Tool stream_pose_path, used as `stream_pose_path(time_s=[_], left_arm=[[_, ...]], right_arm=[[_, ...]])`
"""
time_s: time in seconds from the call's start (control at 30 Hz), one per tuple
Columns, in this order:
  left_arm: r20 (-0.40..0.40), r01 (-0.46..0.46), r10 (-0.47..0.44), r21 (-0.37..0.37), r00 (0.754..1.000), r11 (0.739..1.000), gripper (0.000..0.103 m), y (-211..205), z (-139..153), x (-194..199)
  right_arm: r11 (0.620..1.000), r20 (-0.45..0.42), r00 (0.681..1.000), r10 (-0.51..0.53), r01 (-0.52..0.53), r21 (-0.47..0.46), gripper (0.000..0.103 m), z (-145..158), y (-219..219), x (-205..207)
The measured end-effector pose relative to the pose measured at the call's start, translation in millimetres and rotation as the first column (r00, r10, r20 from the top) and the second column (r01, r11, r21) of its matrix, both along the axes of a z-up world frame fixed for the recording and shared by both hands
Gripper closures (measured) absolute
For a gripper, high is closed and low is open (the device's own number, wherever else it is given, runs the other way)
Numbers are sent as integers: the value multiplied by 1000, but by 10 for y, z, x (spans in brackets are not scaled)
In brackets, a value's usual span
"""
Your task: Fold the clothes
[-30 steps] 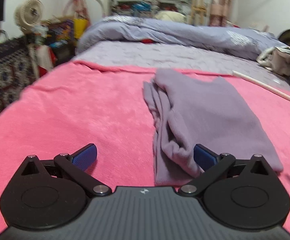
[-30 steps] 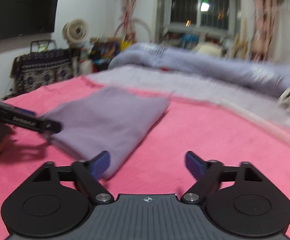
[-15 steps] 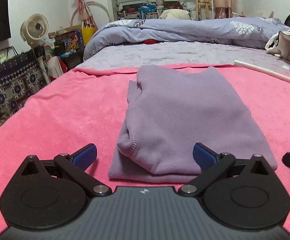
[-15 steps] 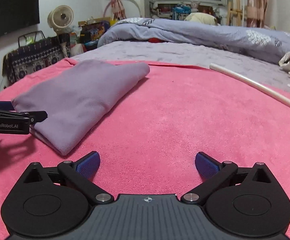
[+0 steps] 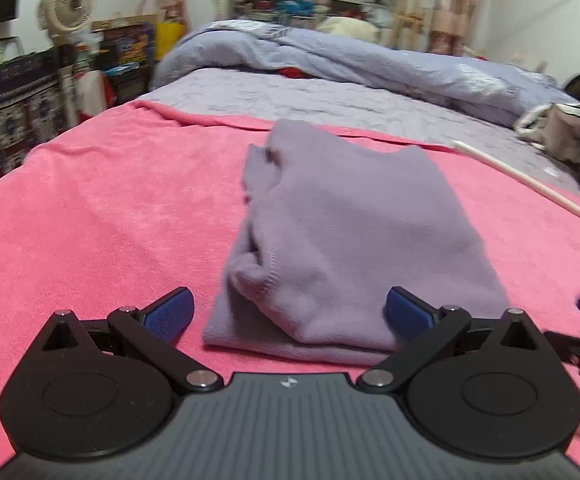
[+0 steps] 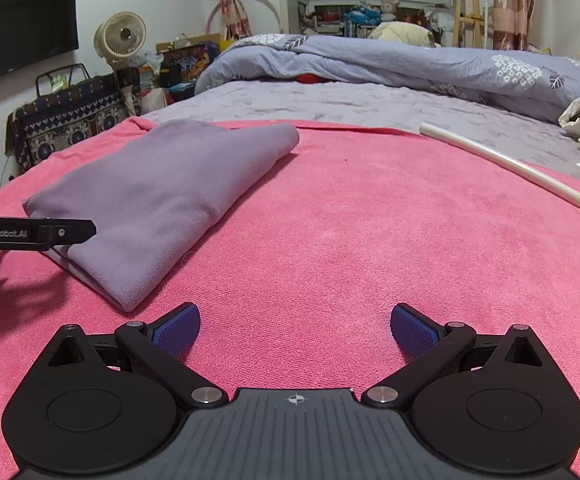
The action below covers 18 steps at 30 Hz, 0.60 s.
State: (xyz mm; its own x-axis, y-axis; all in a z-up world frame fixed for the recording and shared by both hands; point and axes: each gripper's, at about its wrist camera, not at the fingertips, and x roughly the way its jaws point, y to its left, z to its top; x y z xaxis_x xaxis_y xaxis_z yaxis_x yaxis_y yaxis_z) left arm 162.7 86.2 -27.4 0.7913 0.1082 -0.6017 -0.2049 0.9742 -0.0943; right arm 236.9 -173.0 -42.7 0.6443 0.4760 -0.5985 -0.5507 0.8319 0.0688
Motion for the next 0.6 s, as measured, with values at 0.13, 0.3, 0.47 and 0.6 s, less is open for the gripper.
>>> stream_pose_path(time_s=[0.13, 0.3, 0.47, 0.6], left_arm=[[-2, 138, -138, 83, 990, 987, 0, -94, 4, -114], [10, 189, -195, 218, 981, 958, 0, -357, 30, -204], [2, 251, -258, 209, 966, 945, 0, -412, 30, -207], [-78, 215, -205, 163, 976, 963, 0, -401, -74, -28]], right_arm=[[951, 33, 954, 298, -300, 80, 0, 84, 59, -207], [916, -2, 916, 402, -402, -23, 0, 8, 368, -226], [919, -18, 919, 394, -394, -4, 0, -17, 404, -202], [919, -17, 919, 394, -394, -4, 0, -26, 394, -206]])
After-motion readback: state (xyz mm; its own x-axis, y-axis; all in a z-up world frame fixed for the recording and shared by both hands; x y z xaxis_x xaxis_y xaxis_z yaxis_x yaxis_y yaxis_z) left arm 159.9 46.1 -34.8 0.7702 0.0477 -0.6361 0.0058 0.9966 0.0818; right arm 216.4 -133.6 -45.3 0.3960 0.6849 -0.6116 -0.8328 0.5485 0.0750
